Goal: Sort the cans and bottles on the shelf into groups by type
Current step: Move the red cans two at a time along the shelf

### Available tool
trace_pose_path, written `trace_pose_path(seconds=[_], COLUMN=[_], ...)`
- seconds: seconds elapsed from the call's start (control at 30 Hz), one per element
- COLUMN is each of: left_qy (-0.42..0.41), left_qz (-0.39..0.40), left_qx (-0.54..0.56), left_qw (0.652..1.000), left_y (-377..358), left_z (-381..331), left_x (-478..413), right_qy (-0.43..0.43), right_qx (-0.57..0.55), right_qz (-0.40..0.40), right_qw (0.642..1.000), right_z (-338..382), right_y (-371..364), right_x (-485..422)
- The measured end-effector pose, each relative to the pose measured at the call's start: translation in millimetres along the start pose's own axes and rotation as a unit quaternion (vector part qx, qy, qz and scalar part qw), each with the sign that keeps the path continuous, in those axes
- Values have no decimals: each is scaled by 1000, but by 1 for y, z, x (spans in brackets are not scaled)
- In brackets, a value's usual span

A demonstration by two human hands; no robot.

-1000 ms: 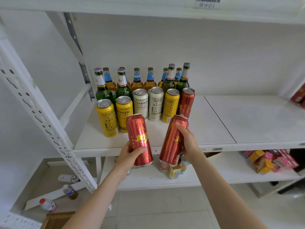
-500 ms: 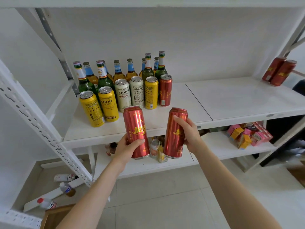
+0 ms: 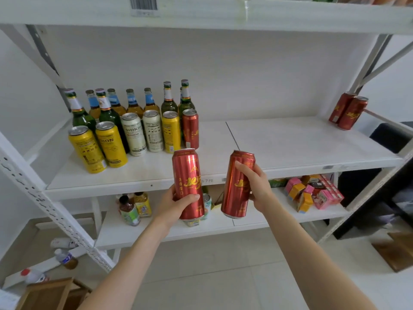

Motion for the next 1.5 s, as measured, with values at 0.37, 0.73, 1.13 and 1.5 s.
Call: trace_pose_path(seconds=[0.37,0.73,1.13,1.5], left_qy=[5,-7,-1,8], left_qz=[4,66,115,120], left_qx=[-4,-30,-29,-21], left_qw=[1000,997,993,992], left_y=[-123,-223,-389,-546], left_z=[11,4,6,20], left_x=[8,-46,-97,-111], right_qy=[10,15,51,54], right_qx=[21,7,17,29], right_qz=[-2,-29,-69,-54], right_qw=[1000,999,996,997], right_z=[8,16,33,47], right_y=[123,214,360,510], right_x=[6,-42,-90,-116])
Point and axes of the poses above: each hand's wrist, its own x-axis away from the middle knuckle, its own y-axis out of the back of the hand, z = x × y, the point moved 5 cm from there along -x, towards the middle knuckle, and after that the axes turned 6 degrees about x, right-handed, at the moved point
